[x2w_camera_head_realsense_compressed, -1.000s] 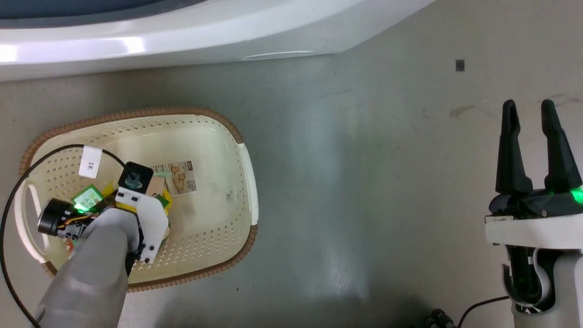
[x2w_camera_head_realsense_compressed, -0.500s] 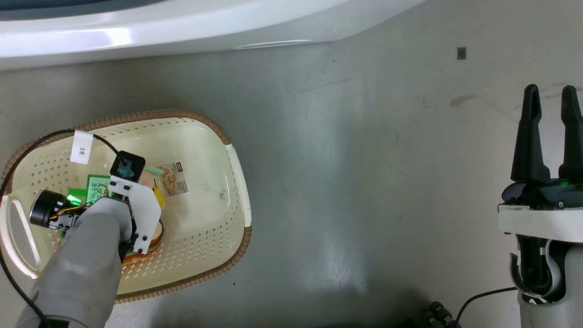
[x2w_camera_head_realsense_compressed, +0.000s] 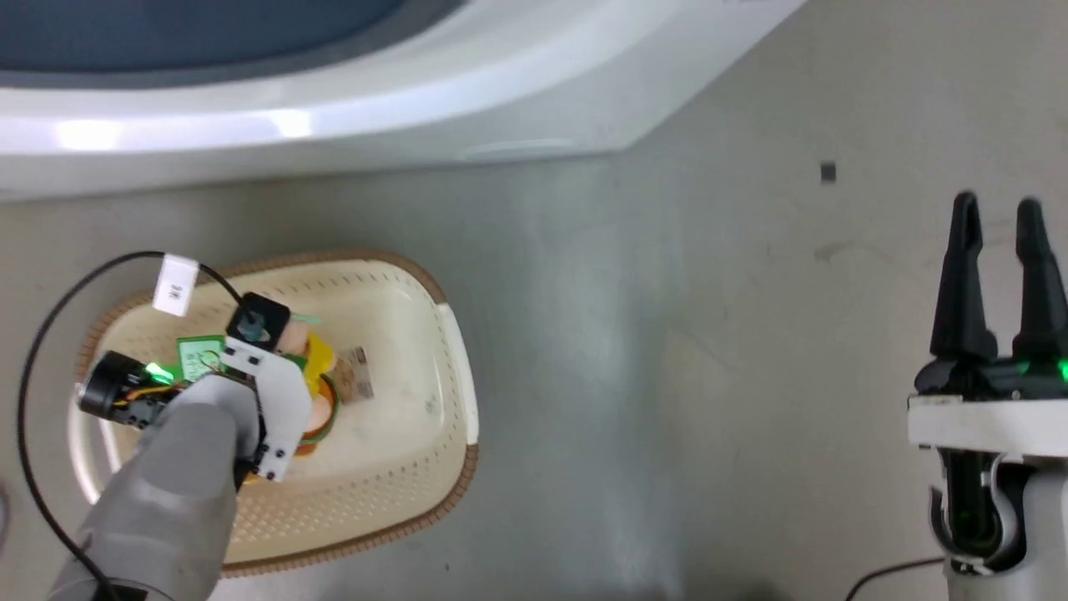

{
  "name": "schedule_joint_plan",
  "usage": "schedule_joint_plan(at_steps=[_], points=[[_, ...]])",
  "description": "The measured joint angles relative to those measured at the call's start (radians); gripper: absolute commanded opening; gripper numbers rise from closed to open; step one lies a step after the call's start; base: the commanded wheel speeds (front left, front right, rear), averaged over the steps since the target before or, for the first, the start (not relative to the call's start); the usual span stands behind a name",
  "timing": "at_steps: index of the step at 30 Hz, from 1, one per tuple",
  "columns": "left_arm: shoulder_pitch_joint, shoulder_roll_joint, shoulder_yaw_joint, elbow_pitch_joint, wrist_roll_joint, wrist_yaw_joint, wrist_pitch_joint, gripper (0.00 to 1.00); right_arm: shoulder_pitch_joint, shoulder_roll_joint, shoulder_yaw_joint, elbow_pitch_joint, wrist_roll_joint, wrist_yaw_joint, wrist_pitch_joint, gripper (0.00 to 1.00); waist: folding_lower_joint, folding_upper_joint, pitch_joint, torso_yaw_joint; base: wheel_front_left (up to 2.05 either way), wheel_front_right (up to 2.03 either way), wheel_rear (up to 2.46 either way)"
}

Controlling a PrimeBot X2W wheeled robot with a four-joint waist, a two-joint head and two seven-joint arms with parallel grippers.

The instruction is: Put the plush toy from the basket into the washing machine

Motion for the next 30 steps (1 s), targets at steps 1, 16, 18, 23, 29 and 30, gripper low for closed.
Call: schedule_joint_plan(at_steps=[1,16,18,23,29,30], points=[[0.004,-0.005,-0.004,0.000,0.000,0.000,-0.007,0.00,0.008,0.000,-0.001,0.006,0.000,0.000,0.000,1.00,0.0000,0.0000,-0.016,0.004,0.00,0.00,0.00],[0.136,-0.090,-0.028,0.001,-0.035,-0.026,-0.174,0.00,0.131,0.000,-0.026,0.070,-0.021,0.000,0.000,1.00,-0.0001,0.0000,-0.265,0.072,0.00,0.00,0.00],[0.157,-0.099,-0.029,0.001,-0.043,-0.026,-0.204,0.00,0.150,0.000,-0.030,0.076,-0.022,0.000,0.000,1.00,-0.0001,0.0000,-0.298,0.082,0.00,0.00,0.00],[0.200,-0.127,-0.025,-0.010,-0.068,-0.026,-0.256,0.00,0.206,0.000,-0.040,0.087,-0.030,0.000,0.000,1.00,-0.0001,0.0000,-0.382,0.108,0.00,0.00,0.00],[0.247,-0.142,-0.015,-0.077,-0.091,-0.019,-0.274,0.00,0.259,0.000,-0.050,0.092,-0.037,0.000,0.000,1.00,-0.0002,0.0000,-0.476,0.145,0.00,0.00,0.00],[0.256,-0.142,-0.014,-0.094,-0.095,-0.017,-0.277,0.00,0.265,0.000,-0.050,0.093,-0.037,0.000,0.000,1.00,-0.0002,0.0000,-0.490,0.152,0.00,0.00,0.00]])
